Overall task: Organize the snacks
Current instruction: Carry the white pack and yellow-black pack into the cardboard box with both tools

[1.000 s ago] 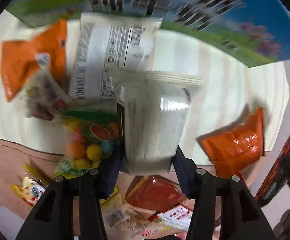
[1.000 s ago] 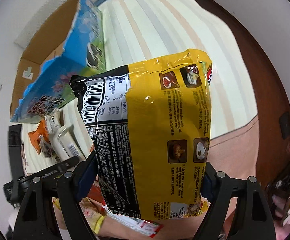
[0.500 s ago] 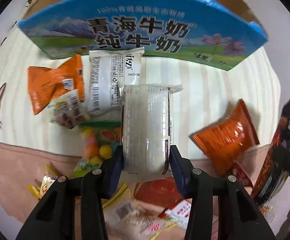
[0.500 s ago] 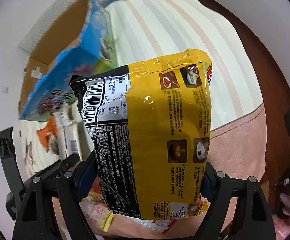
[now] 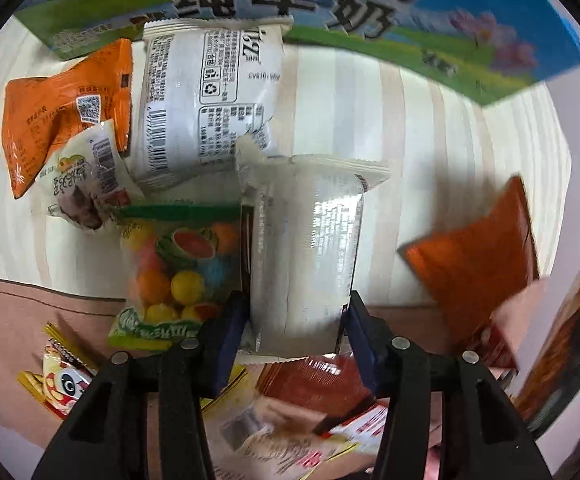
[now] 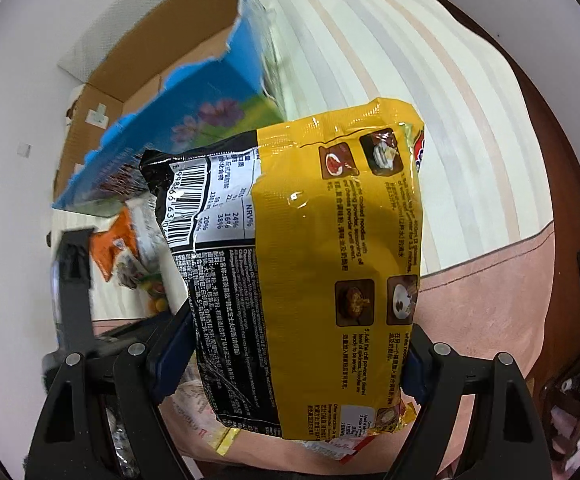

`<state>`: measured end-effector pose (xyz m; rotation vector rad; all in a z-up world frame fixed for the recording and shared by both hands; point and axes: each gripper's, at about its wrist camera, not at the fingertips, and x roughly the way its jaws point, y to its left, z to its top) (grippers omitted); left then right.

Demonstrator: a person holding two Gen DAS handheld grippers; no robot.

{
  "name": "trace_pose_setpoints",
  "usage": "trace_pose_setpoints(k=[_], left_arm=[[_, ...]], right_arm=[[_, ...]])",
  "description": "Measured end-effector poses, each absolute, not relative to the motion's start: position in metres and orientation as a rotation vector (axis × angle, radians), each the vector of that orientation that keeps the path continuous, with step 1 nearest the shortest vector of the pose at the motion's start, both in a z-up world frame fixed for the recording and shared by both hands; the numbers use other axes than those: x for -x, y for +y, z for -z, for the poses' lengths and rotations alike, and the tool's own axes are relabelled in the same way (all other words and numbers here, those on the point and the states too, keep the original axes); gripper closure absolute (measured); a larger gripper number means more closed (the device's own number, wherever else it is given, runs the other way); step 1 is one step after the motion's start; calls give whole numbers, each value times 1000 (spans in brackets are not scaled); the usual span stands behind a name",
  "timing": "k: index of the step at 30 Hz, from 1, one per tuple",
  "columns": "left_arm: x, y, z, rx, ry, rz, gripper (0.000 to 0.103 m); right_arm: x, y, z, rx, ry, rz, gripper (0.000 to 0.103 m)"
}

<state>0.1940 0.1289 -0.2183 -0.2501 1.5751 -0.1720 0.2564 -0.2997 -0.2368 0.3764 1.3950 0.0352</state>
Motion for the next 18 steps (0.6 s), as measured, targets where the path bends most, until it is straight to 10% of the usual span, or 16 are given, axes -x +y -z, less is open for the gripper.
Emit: trace_pose_setpoints(k=[18], left_arm=[[-163,128,26,232,1286,226,61]], right_arm=[[-264,-296,179,-454,1286,-108,16]])
